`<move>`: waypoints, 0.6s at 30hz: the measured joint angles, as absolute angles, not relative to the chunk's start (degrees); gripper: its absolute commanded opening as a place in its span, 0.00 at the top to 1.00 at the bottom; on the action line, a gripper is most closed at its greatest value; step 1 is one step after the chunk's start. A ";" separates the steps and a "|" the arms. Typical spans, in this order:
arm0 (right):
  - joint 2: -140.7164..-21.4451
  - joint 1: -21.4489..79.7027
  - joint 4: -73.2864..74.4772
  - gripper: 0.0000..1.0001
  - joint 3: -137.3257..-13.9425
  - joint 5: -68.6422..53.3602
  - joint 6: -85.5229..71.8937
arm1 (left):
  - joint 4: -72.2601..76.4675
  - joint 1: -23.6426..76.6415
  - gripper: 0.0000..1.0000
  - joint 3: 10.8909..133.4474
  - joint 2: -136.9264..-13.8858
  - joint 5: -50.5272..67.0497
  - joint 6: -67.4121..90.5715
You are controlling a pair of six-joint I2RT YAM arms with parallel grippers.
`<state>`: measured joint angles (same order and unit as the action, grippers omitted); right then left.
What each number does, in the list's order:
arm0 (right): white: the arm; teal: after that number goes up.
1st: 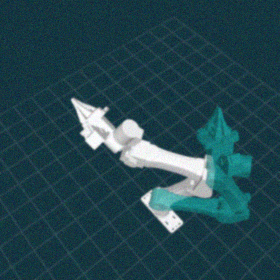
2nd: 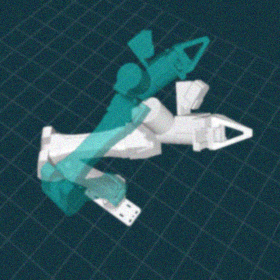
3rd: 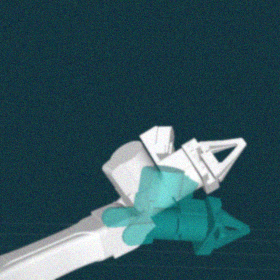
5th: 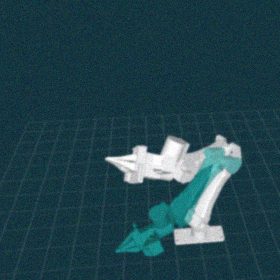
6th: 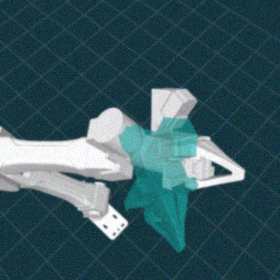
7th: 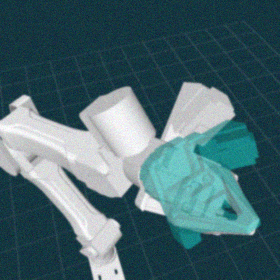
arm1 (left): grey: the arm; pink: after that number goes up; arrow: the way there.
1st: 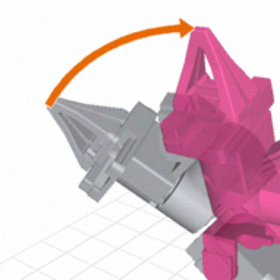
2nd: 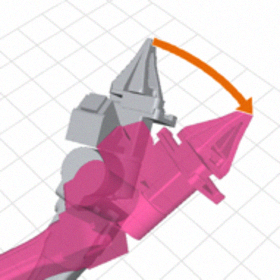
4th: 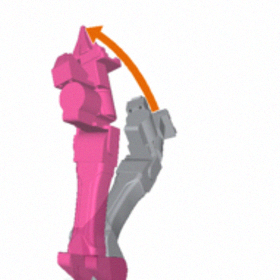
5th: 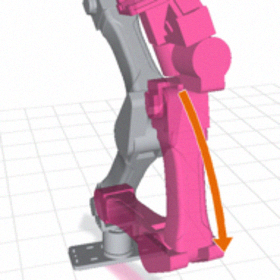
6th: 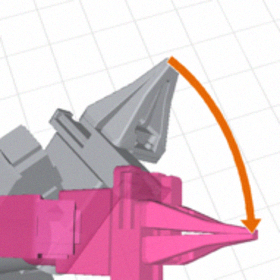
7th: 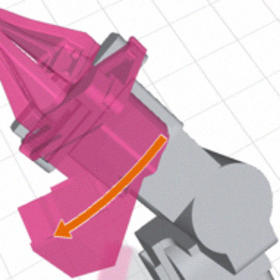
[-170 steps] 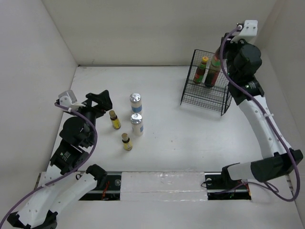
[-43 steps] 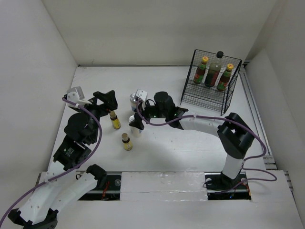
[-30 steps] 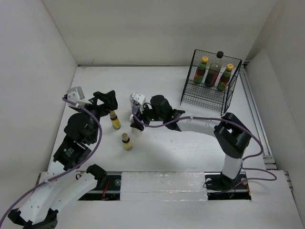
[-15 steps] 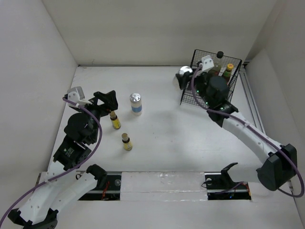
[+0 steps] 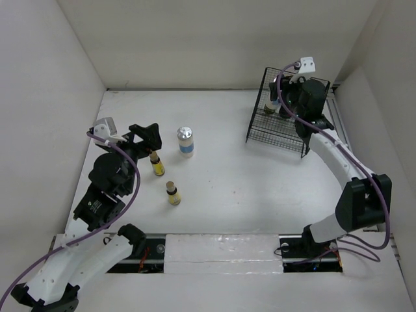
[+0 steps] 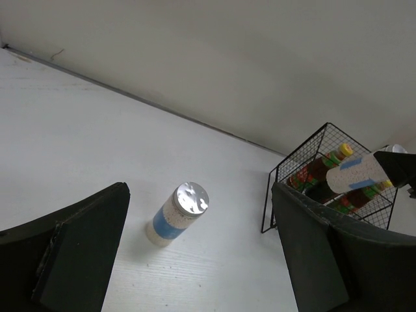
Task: Organize the condiment bottles
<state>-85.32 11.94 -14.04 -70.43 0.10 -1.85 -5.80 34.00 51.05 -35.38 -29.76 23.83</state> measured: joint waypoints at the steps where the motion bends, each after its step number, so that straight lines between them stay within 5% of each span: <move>1: -85.41 11.44 -13.96 0.54 -70.87 -0.05 -1.83 | -5.80 34.00 0.13 51.05 -35.48 -29.74 23.83; 18: -94.11 9.76 -13.67 0.54 -72.14 -2.55 -2.28 | -5.82 34.02 0.13 51.05 -35.90 -29.58 23.83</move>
